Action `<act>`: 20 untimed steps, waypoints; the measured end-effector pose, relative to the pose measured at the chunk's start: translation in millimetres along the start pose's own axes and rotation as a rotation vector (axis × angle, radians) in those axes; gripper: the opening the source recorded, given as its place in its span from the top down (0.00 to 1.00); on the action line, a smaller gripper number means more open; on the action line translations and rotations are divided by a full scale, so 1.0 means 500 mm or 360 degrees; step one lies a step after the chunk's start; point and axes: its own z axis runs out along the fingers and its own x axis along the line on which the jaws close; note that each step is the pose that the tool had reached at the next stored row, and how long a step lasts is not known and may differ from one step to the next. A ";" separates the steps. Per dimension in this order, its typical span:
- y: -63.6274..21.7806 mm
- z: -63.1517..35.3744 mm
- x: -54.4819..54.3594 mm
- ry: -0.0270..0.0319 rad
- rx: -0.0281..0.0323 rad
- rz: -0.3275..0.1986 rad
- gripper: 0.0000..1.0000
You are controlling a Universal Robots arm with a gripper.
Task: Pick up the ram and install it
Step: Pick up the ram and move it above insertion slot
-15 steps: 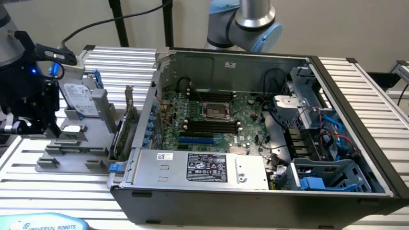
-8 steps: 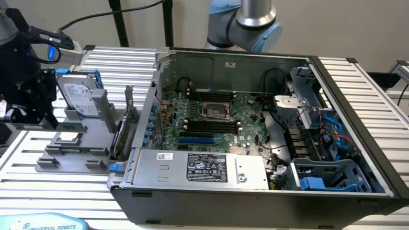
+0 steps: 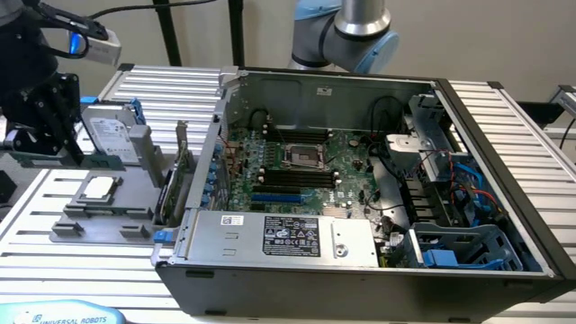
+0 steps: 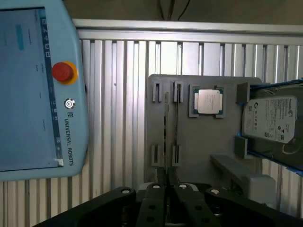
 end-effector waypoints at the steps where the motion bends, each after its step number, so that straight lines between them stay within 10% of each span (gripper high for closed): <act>1: -0.005 -0.007 0.000 -0.00024 -0.00002 -0.0002 0.87; 9: -0.070 -0.051 0.000 -0.00312 -0.00001 -0.0005 0.87; 20: -0.168 -0.082 0.000 -0.00456 -0.00028 -0.0005 0.87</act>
